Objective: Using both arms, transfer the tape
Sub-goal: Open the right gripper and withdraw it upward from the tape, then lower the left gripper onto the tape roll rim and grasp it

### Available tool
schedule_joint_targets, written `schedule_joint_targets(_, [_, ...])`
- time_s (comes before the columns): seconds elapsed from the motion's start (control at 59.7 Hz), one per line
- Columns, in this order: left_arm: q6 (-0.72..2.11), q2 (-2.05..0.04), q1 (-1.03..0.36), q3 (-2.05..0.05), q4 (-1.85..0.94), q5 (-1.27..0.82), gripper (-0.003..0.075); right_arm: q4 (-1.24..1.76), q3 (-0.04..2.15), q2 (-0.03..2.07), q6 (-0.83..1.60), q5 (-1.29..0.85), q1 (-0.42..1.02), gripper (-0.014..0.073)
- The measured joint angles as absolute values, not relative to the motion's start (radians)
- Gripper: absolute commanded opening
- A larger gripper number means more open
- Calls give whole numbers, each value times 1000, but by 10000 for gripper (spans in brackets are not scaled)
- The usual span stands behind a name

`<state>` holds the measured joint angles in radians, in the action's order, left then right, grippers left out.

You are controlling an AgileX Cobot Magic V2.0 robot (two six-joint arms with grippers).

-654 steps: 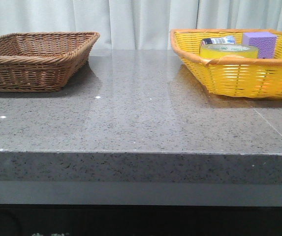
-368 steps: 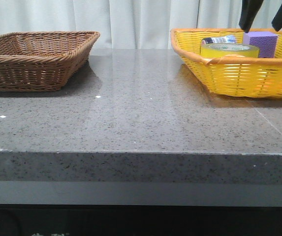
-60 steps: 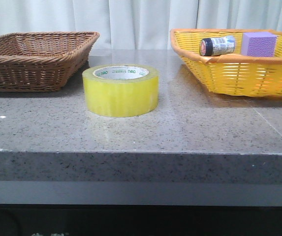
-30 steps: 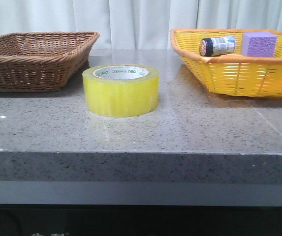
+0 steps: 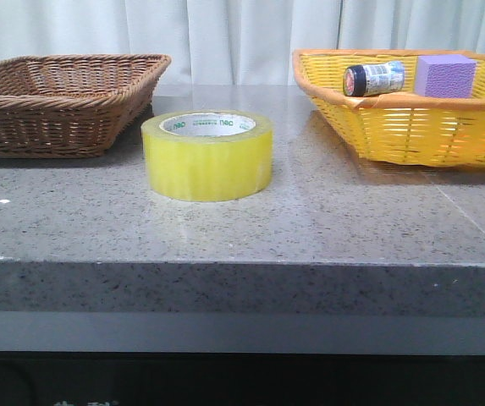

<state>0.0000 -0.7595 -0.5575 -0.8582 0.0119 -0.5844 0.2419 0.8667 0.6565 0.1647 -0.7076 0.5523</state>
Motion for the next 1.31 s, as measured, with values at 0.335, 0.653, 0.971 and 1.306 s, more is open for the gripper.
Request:
schedule_joint_targets(0.335, [208, -969, -557, -1042, 25, -746, 472, 242, 867, 657, 165, -708, 552, 467])
schedule_joint_targets(0.653, [483, -1293, -557, -1282, -32, -874, 479, 242, 867, 657, 165, -708, 552, 467])
schedule_joint_targets(0.971, [737, -1545, -557, -1481, -166, -1067, 484, 242, 867, 657, 165, -708, 552, 467])
schedule_joint_targets(1.306, [892, -1668, -590, -1514, -212, -1096, 483, 242, 867, 657, 165, -708, 552, 467])
